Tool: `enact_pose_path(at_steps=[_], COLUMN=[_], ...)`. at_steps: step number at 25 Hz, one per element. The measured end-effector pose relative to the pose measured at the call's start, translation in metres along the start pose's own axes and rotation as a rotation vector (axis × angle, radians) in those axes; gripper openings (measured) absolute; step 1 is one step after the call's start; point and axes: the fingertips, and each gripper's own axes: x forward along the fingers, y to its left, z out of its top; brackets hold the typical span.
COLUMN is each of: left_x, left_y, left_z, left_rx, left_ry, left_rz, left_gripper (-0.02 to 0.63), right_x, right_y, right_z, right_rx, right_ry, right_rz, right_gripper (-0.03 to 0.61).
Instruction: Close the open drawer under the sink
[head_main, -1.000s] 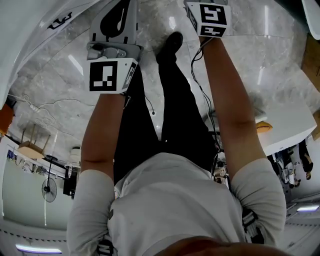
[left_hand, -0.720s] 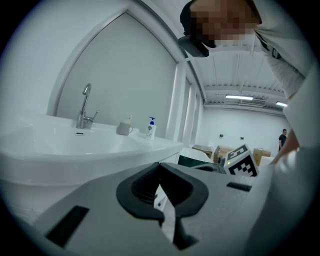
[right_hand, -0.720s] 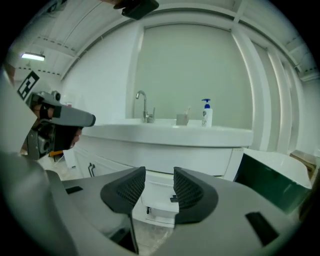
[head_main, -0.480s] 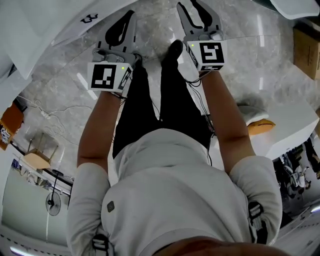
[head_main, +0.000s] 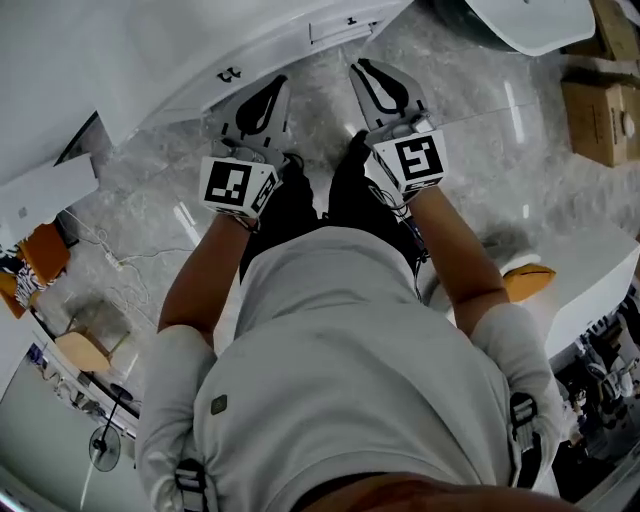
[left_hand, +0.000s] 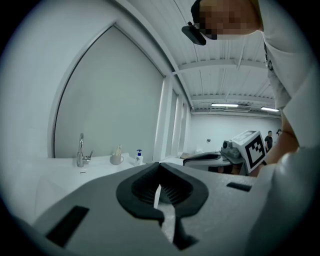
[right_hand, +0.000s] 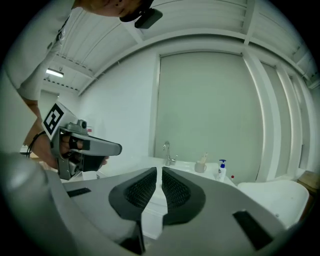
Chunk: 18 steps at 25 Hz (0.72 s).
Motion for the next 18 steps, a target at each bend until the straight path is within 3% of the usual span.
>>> enact_pose_path(at_steps=[5, 12, 18], left_x=[-0.036, -0.095, -0.116], left_y=[-0.02, -0.028, -0.039], left_z=[0.049, 0.086, 0.089], left_rx=[0.045, 0.098, 0.111], left_ry=[-0.045, -0.101, -0.117], left_rz=[-0.032, -0.071, -0.068], left_gripper=[0.009, 0.009, 0.009], right_x=[-0.033, -0.065, -0.093], right_y=[0.033, 0.063, 0.067], right_z=[0.046, 0.085, 0.097], right_rx=[-0.018, -0.058, -0.068], right_ry=[-0.023, -0.027, -0.053], right_rz=[0.035, 0.012, -0.023], right_gripper=[0.028, 0.026, 0.026])
